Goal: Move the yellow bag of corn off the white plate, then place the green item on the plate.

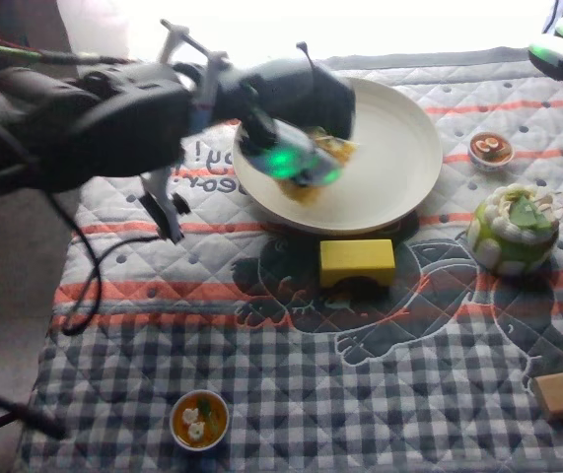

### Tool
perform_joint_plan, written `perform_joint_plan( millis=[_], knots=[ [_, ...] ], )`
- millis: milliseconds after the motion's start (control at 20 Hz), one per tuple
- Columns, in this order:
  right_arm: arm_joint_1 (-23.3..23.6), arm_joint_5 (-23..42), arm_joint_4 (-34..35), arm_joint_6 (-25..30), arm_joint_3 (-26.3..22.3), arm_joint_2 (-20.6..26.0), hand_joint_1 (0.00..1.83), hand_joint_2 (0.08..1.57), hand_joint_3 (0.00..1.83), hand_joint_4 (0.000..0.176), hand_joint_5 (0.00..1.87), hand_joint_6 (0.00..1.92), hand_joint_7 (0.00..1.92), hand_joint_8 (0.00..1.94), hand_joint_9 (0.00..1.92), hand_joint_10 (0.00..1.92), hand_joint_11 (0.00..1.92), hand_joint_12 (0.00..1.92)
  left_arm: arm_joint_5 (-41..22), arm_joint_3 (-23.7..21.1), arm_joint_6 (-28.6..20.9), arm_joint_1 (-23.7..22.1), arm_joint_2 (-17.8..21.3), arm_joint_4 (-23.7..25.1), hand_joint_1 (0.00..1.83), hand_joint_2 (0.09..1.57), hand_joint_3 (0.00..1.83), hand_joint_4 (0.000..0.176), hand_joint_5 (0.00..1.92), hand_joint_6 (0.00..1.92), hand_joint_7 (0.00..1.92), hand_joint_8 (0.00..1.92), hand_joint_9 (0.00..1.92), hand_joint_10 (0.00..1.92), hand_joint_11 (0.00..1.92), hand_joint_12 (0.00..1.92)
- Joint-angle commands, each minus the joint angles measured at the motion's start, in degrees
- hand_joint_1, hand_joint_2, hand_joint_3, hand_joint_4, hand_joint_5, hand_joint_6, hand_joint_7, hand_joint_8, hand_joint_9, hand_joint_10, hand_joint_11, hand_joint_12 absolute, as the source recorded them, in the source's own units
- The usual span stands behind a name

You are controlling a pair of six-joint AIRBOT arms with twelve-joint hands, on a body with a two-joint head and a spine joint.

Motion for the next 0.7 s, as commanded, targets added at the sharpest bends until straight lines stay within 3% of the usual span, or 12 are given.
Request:
perform_joint_plan(
  millis=[0,50,100,150,200,250,300,400,500,550,600,650],
  knots=[
    [0.1,7.6,-0.4,0.3,0.3,0.0,0.47,1.33,0.0,0.0,0.0,0.0,0.0,0.0,0.0,0.0,0.0,0.24,-10.0,-2.3,-0.4,-1.3,1.9,1.1,1.43,1.07,0.0,0.0,0.26,1.91,0.19,1.9,0.33,1.92,0.56,1.92],
    [0.1,7.7,-0.3,0.4,0.3,0.0,0.44,1.34,0.0,0.002,0.0,0.0,0.0,0.0,0.0,0.0,0.0,0.35,-11.7,-4.8,-0.4,-1.3,3.9,2.4,1.48,1.05,0.0,0.0,0.29,1.9,0.24,1.9,0.39,1.92,0.62,1.92],
    [0.0,7.8,-0.3,0.6,0.2,0.0,0.46,1.35,0.0,0.0,0.0,0.0,0.0,0.0,0.0,0.0,0.0,0.32,-13.6,-7.5,-1.7,-1.3,6.0,5.1,1.59,1.14,0.02,0.0,0.35,1.74,0.27,1.76,0.6,1.65,0.56,1.92],
    [-0.1,7.9,-0.3,0.8,0.2,0.0,0.47,1.35,0.0,0.0,0.0,0.0,0.0,0.0,0.0,0.0,0.0,0.33,-15.5,-10.6,-3.1,-1.0,8.6,7.5,1.6,1.18,0.02,0.0,0.39,1.62,0.27,1.55,0.62,1.59,0.47,1.92],
    [-0.2,7.9,-0.3,1.0,0.2,0.0,0.47,1.35,0.0,0.0,0.0,0.0,0.0,0.0,0.02,0.0,0.0,0.4,-17.9,-13.5,-4.5,0.1,11.4,9.9,1.44,1.13,0.0,0.0,0.35,1.68,0.24,1.61,0.38,1.73,0.41,1.92],
    [-0.2,7.9,-0.3,1.1,0.2,0.0,0.41,1.36,0.0,0.002,0.0,0.0,0.0,0.0,0.02,0.01,0.0,0.41,-20.1,-16.6,-4.7,1.6,13.9,10.7,1.32,1.26,0.03,0.0,0.32,1.8,0.51,1.64,0.3,1.87,0.4,1.92],
    [-0.3,7.9,-0.3,1.4,0.2,-0.1,0.36,1.35,0.0,0.0,0.0,0.0,0.0,0.0,0.02,0.0,0.0,0.38,-22.7,-20.0,-4.8,4.1,16.9,11.9,1.09,1.36,0.02,0.002,0.48,1.78,0.49,1.7,0.41,1.91,0.59,1.92],
    [-0.4,7.9,-0.3,1.7,0.2,-0.1,0.35,1.35,0.0,0.003,0.0,0.0,0.0,0.0,0.0,0.0,0.0,0.25,-26.1,-24.2,-5.3,8.1,20.6,12.8,1.01,1.42,0.01,0.022,0.48,1.76,0.44,1.83,0.38,1.92,0.59,1.92],
    [-0.5,7.9,-0.3,1.9,0.2,-0.1,0.35,1.34,0.0,0.041,0.0,0.0,0.0,0.0,0.0,0.0,0.0,0.29,-29.6,-27.4,-8.0,12.9,23.9,13.5,0.98,1.45,0.01,0.019,0.41,1.82,0.44,1.88,0.37,1.92,0.61,1.92],
    [-0.5,7.9,-0.3,1.9,0.2,-0.2,0.35,1.34,0.0,0.03,0.0,0.0,0.0,0.0,0.0,0.0,0.0,0.33,-30.8,-28.3,-10.7,15.3,25.1,14.0,0.98,1.45,0.01,0.015,0.39,1.84,0.46,1.83,0.31,1.87,0.46,1.92],
    [-0.5,7.9,-0.2,2.1,0.2,-0.2,0.35,1.34,0.0,0.02,0.0,0.0,0.0,0.0,0.0,0.0,0.0,0.33,-31.9,-28.8,-13.7,17.4,25.9,14.7,1.0,1.33,0.0,0.0,0.21,1.31,0.25,1.31,0.16,1.58,0.17,1.82],
    [-0.6,7.9,0.0,2.2,0.2,-0.3,0.35,1.34,0.0,0.022,0.0,0.0,0.0,0.0,0.0,0.0,0.0,0.34,-32.7,-28.8,-17.0,19.8,26.1,14.8,0.96,1.28,0.0,0.0,0.25,0.78,0.26,0.74,0.13,1.12,0.06,1.71]
  ],
)
